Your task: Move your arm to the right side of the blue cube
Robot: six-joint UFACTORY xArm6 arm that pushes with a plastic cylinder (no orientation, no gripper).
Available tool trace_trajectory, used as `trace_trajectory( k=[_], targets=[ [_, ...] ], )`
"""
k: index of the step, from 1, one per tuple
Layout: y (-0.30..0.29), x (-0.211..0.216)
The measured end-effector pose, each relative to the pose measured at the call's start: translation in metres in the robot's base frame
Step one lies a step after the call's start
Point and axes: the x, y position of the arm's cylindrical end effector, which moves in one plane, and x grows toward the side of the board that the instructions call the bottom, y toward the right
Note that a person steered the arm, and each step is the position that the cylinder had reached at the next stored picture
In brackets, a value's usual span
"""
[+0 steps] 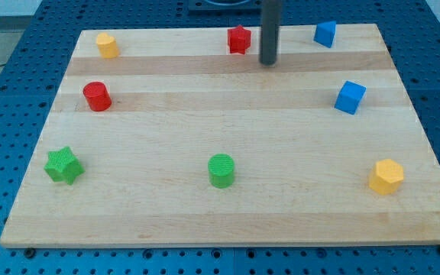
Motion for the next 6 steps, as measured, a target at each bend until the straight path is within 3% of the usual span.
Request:
trace_trajectory(
  k=[1, 2, 3, 4, 5, 6],
  targets=[
    [0.083, -0.015],
    [0.098, 0.006],
    [0.178, 0.036],
    [0.178, 0.105],
    [0.141, 0.109],
    [0.087, 0.077]
  ],
)
